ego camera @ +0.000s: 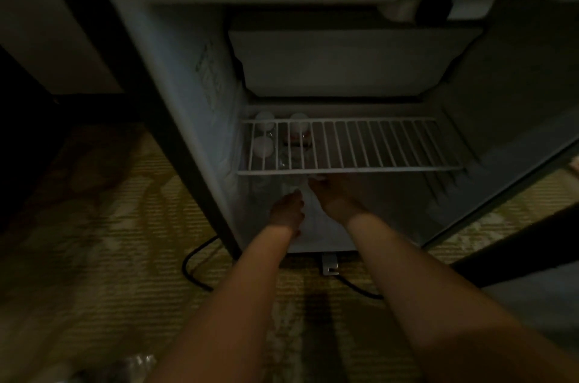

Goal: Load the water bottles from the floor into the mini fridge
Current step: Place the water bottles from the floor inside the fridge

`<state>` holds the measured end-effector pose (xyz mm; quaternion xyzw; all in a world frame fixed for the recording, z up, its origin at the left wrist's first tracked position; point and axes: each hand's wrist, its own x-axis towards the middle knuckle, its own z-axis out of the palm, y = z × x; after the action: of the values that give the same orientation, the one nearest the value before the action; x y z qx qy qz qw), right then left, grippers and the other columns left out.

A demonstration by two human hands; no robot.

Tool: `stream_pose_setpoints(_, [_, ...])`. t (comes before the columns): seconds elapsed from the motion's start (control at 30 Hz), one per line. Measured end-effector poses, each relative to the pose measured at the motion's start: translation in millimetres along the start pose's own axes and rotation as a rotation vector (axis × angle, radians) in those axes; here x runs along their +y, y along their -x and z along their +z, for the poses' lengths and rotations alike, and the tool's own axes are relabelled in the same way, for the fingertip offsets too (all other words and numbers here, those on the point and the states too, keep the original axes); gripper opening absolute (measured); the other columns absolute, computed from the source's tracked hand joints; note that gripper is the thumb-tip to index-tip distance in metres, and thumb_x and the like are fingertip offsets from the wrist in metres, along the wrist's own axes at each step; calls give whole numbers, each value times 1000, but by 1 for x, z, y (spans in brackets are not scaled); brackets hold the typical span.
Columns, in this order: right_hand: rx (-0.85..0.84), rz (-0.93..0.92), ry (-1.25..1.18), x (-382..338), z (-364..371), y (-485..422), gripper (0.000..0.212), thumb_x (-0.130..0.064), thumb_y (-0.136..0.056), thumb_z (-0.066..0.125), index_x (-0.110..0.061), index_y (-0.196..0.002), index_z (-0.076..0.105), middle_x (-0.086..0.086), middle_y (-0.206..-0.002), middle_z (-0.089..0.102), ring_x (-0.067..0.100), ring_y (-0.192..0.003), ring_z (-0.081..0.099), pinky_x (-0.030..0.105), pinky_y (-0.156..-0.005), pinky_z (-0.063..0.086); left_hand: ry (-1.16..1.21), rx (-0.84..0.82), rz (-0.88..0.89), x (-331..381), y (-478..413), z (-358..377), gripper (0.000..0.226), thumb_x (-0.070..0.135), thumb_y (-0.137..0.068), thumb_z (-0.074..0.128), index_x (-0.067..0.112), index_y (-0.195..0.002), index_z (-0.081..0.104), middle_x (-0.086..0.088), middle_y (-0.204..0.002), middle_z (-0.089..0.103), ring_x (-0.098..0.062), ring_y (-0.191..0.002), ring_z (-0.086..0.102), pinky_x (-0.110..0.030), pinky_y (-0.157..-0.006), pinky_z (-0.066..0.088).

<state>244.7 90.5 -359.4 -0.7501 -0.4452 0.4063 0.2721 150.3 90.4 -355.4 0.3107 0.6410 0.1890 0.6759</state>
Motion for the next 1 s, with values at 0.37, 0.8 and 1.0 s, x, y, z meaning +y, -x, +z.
stream_pose_setpoints(0.37, [-143, 24, 304, -8, -45, 105, 27, -26, -92, 56, -7, -109, 65, 14, -110, 67, 29, -101, 64, 36, -87, 50, -628, -143, 285, -26, 98, -33, 33, 24, -98, 41, 0, -108, 61, -14, -101, 59, -29, -102, 58, -37, -98, 46])
stream_pose_setpoints(0.8, [-230, -326, 571, -133, -73, 250, 26, -18, -95, 52, -8, -116, 63, 12, -113, 65, 24, -101, 64, 33, -86, 51, -1107, -9, 391, 16, 279, -107, 41, 33, -98, 39, 6, -125, 54, -9, -118, 56, -27, -116, 53, -29, -91, 41])
stream_pose_setpoints(1.0, [-246, -446, 652, -186, -61, 314, 28, -19, -94, 53, -9, -117, 64, 12, -116, 65, 25, -107, 61, 32, -87, 47, -1234, 120, 382, 18, 355, -155, 44, 38, -97, 41, 10, -129, 52, -10, -119, 57, -26, -112, 55, -36, -95, 43])
